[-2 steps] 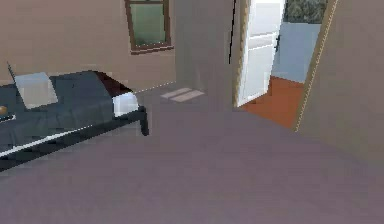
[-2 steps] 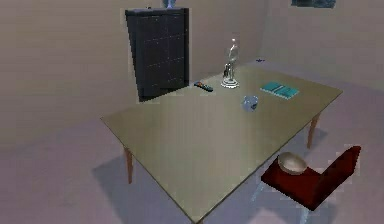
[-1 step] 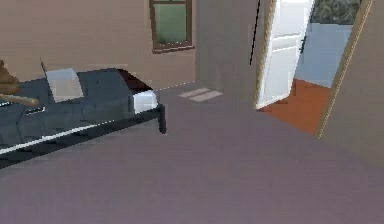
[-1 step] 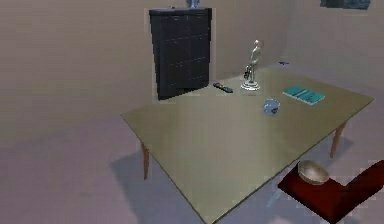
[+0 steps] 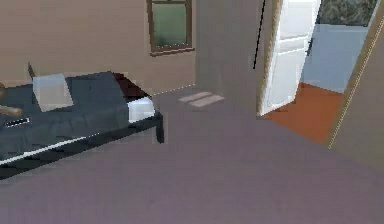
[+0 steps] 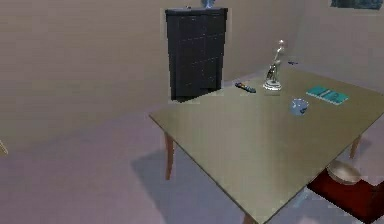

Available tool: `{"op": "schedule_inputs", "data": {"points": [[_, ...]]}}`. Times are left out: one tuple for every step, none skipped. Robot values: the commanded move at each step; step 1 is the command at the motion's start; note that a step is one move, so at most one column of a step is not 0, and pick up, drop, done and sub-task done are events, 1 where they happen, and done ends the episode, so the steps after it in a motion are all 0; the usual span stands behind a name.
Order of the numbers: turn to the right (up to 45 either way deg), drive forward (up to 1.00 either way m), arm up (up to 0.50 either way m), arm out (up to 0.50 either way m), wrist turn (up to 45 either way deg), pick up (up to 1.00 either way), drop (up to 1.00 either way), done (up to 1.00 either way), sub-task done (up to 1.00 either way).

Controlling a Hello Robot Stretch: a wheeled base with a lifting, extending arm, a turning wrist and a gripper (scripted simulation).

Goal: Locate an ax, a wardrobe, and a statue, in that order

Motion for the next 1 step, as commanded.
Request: {"op": "schedule_inputs", "data": {"points": [[21.0, 0.0, 0.0, 0.0, 0.0, 0.0, 0.0, 0.0, 0.0]]}}
